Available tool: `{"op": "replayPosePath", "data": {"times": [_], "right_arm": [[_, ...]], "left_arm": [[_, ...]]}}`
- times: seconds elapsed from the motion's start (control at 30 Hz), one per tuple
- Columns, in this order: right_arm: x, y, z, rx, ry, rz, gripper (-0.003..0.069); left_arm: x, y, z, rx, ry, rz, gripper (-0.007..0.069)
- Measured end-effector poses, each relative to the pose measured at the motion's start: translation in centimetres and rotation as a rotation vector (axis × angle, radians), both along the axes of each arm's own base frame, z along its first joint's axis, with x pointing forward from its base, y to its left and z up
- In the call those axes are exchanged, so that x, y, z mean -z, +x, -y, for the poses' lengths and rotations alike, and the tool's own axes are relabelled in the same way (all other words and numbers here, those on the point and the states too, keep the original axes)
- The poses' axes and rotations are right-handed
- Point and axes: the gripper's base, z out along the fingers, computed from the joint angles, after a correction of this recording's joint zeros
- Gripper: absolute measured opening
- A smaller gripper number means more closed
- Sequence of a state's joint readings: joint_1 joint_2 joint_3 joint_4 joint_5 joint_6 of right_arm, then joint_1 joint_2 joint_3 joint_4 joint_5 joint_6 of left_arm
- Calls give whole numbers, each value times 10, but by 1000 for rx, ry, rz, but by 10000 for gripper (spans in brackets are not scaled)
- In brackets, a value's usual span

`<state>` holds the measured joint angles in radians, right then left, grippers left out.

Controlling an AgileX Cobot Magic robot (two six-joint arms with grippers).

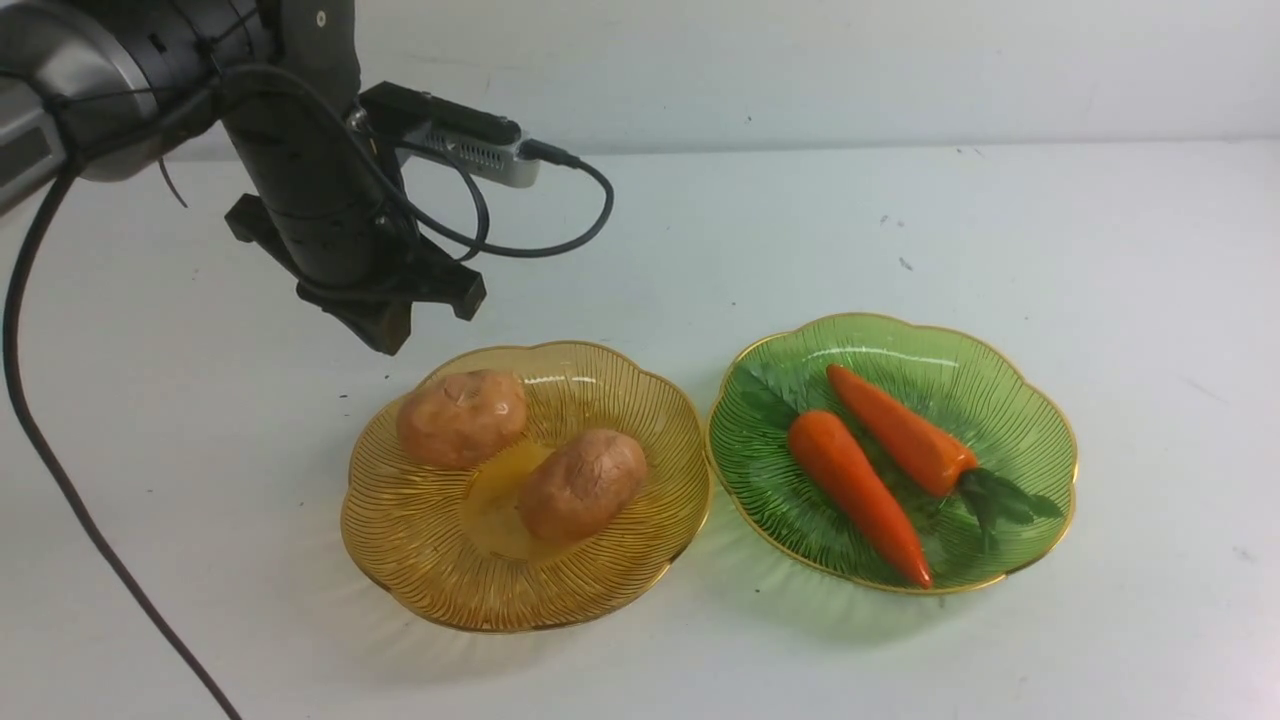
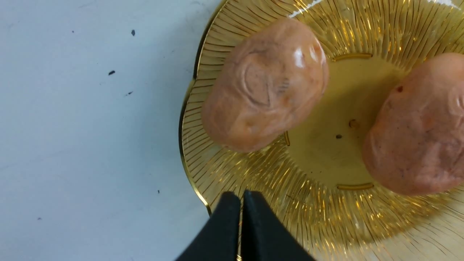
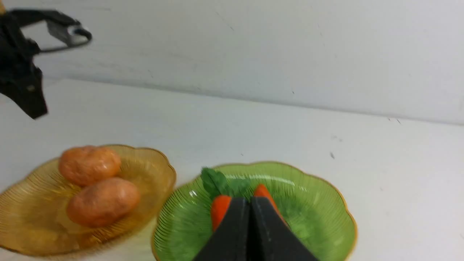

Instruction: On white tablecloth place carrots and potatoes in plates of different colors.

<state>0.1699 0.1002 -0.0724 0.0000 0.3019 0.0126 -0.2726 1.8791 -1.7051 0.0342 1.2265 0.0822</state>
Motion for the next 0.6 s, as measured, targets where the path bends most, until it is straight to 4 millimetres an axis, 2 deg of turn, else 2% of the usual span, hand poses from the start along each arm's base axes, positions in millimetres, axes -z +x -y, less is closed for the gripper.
{"op": "replayPosePath", "data": {"times": [0.07,0.17,0.2,0.23,0.3,0.33,0.47,0.57,0.6], "right_arm": [[21,-4,5,69,-19,-25,-15],[33,-6,8,115,-29,-68,-15],[35,-7,10,144,-29,-76,-15],[35,-7,10,146,-29,-76,-15],[35,-7,10,158,-28,-75,-15],[35,-7,10,158,-28,-75,-15],[35,-7,10,158,-29,-75,-15],[35,-7,10,159,-30,-74,-15],[35,-7,10,159,-30,-74,-15]], "left_arm": [[-2,-1,0,-3,-2,4,-3],[-12,-6,0,-2,-10,29,-3],[-26,-12,-1,1,-19,63,-3],[-28,-14,-1,3,-21,68,-3],[-57,-30,-5,3,-45,141,-3],[-63,-33,-6,3,-49,154,-3],[-119,-78,-18,-2,-95,305,-3],[-142,-120,-30,-6,-119,373,-3],[-140,-135,-35,-10,-120,364,-3]]}}
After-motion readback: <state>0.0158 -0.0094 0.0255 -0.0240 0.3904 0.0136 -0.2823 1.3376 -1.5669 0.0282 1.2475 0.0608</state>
